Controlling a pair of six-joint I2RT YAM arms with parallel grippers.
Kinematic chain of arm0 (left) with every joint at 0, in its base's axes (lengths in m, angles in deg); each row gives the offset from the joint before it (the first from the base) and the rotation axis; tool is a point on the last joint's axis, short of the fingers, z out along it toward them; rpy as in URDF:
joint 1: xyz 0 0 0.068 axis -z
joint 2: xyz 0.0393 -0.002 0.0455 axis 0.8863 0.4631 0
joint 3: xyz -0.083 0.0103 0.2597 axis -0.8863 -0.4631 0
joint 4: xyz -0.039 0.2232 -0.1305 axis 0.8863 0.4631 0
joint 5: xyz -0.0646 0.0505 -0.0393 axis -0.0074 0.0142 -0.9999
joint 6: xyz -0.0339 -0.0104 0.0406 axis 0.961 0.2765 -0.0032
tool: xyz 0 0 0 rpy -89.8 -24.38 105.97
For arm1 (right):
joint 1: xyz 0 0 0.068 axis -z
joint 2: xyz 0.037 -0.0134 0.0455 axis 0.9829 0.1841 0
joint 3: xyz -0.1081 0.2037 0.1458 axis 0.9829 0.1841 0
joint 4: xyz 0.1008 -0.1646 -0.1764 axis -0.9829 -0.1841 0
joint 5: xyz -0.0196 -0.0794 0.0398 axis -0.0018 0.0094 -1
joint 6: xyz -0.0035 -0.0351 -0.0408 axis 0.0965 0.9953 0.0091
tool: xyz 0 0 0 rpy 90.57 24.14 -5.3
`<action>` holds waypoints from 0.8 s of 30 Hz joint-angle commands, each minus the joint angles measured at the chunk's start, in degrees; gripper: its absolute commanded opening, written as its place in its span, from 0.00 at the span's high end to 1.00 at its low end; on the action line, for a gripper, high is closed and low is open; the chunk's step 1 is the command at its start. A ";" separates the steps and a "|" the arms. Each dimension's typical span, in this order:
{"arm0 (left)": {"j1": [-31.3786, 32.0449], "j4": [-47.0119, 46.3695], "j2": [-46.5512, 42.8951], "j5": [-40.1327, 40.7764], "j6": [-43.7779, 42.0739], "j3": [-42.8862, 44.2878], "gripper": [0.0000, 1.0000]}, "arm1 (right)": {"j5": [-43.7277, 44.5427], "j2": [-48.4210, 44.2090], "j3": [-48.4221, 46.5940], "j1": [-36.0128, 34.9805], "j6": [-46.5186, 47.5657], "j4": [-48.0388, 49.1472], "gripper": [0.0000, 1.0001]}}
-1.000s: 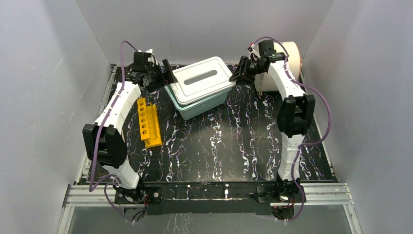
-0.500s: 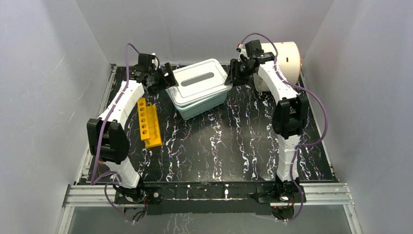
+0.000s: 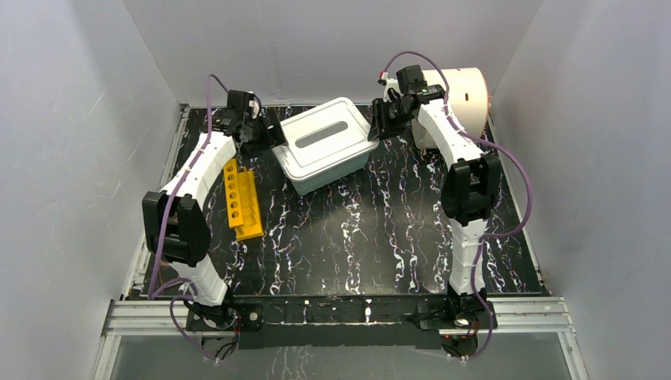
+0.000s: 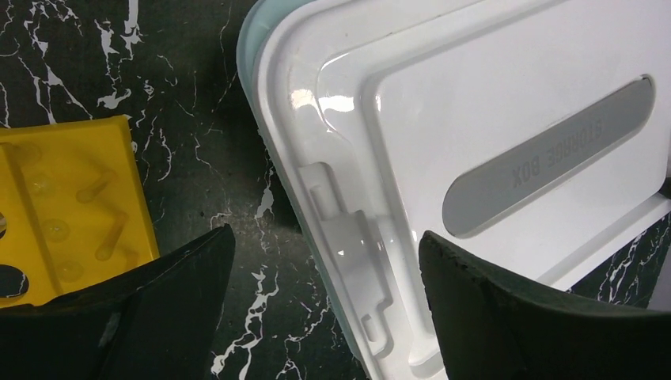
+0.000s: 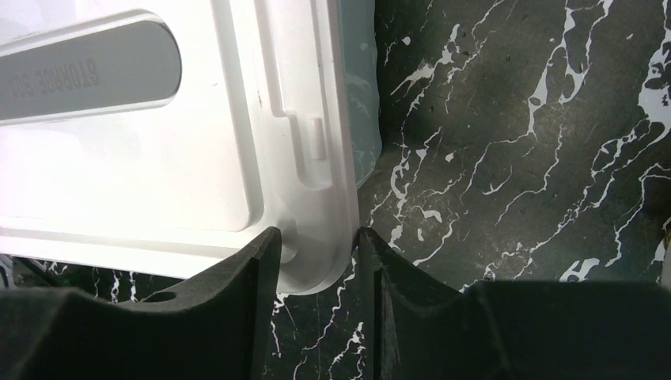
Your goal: Organize the chemistry lab equipment
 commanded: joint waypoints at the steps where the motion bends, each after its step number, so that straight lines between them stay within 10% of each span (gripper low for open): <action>1: 0.18 1.18 -1.40 0.66 -0.26 0.42 0.18 | -0.36 0.31 -3.74 -0.43 2.35 0.41 0.51; 24: 0.18 2.63 1.51 6.96 -4.64 0.31 0.60 | 9.68 0.44 -3.75 -4.38 2.63 4.25 0.48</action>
